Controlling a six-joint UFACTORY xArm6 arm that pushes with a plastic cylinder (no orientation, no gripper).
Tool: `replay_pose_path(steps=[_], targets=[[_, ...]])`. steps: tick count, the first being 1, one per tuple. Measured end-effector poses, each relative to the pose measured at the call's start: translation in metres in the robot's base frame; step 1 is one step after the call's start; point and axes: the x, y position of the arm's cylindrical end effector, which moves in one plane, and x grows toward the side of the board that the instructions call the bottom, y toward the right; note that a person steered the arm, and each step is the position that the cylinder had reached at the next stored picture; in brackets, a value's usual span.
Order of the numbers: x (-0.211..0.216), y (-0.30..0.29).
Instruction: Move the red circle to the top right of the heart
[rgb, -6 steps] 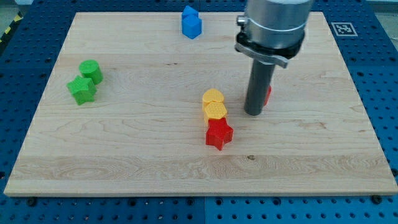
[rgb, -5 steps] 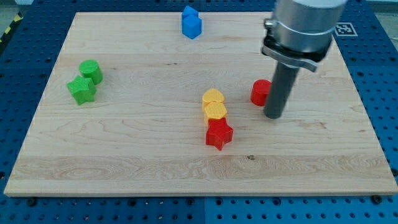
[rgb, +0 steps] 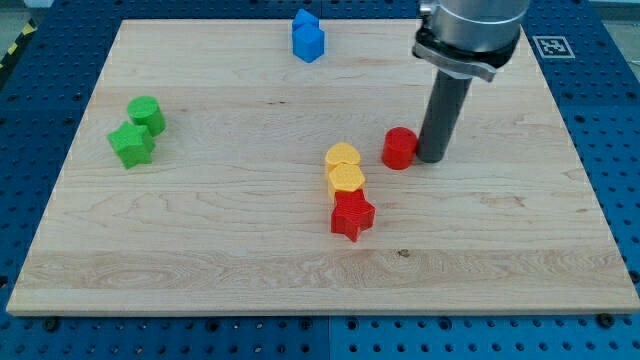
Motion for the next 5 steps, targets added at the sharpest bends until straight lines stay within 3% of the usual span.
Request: replay_pose_path(steps=[4,5], targets=[[0.034,-0.024],[0.016,-0.033]])
